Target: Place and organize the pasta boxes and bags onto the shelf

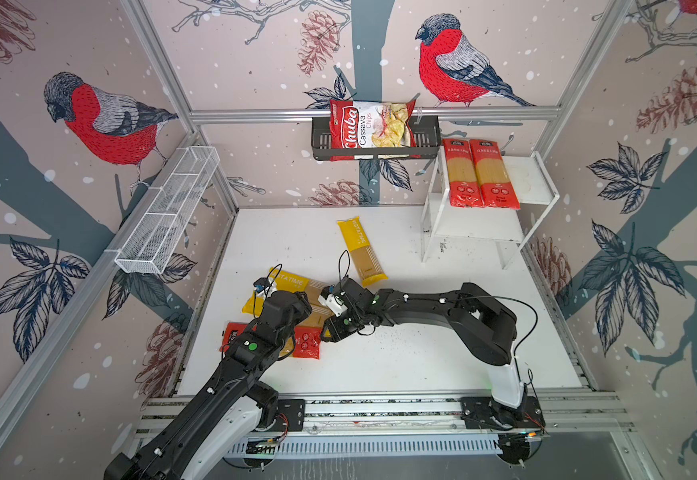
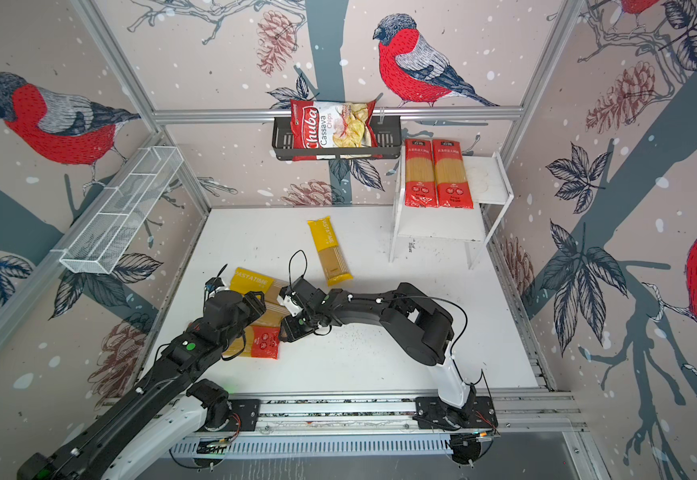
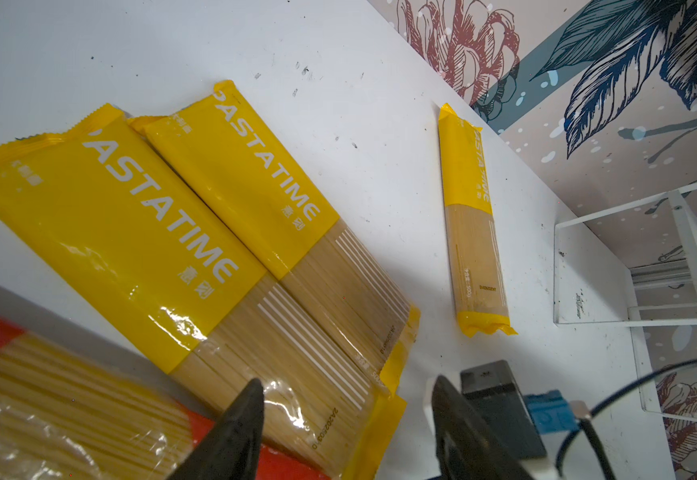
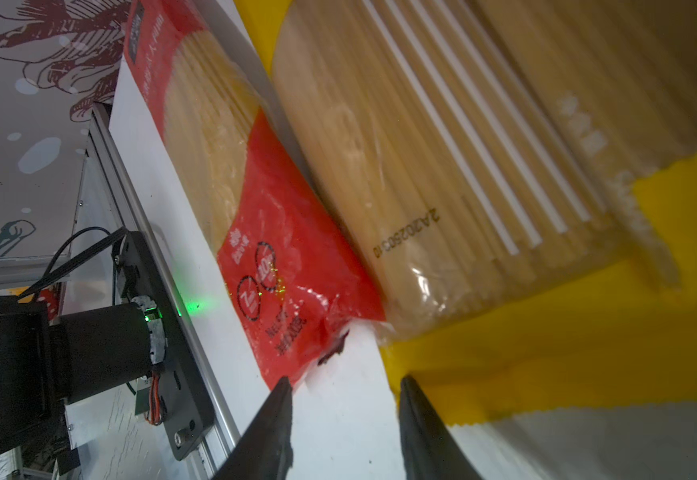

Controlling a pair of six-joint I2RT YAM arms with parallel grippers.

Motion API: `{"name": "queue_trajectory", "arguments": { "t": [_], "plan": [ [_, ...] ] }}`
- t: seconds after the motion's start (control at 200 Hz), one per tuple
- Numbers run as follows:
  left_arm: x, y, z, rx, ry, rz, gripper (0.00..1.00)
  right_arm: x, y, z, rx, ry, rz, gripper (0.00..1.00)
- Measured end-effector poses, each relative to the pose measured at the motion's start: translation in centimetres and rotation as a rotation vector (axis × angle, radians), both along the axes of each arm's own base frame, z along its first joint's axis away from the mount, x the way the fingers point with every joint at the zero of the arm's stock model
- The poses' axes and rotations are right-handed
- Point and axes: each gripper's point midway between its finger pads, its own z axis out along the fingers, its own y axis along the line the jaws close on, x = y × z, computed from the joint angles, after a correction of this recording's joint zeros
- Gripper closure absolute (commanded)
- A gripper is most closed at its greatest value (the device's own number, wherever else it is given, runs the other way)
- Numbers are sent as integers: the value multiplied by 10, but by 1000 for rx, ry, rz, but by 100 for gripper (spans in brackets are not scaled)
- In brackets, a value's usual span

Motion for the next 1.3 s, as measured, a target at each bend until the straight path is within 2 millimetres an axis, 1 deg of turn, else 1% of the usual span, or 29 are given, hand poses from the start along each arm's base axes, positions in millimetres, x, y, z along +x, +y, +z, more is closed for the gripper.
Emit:
{"name": "queue_trajectory", "arguments": {
  "t": [0.095,0.175,0.29,0.405,0.48,0.56,0.64,0.715,0.795,0.946,1.016,1.091,1.206,1.301],
  "plan": [
    [0,-1,-2,1,9,-4,37,2,2,-7,2,27,5,56],
    [1,-2,-2,-2,7,-7,37,3,8,-12,4,33,12,57],
    [2,-4,-1,-10,1,-13,37,2,15,-8,9,34,20,57],
    [2,-4,0,-12,-2,-13,37,7,23,2,24,29,21,56],
    [2,-4,0,-12,-2,-13,37,10,27,3,35,38,24,56],
    [3,-4,0,-12,-2,-13,37,11,27,1,22,51,24,56],
    [3,-4,3,-13,-7,-13,36,11,26,10,32,43,24,55],
    [5,-3,10,-9,-26,-9,36,12,21,24,47,27,22,55],
    [10,3,18,0,-42,9,36,17,20,37,66,3,24,53],
    [16,10,33,12,-69,18,36,33,17,46,78,-32,14,50],
    [17,14,35,18,-72,24,36,38,23,44,83,-41,19,49],
    [18,19,34,22,-70,34,36,38,30,34,81,-50,40,49],
    [17,19,27,17,-54,25,36,28,33,13,56,-26,72,50],
    [14,17,24,8,-49,13,36,20,39,7,56,-33,106,51]
  ]
}}
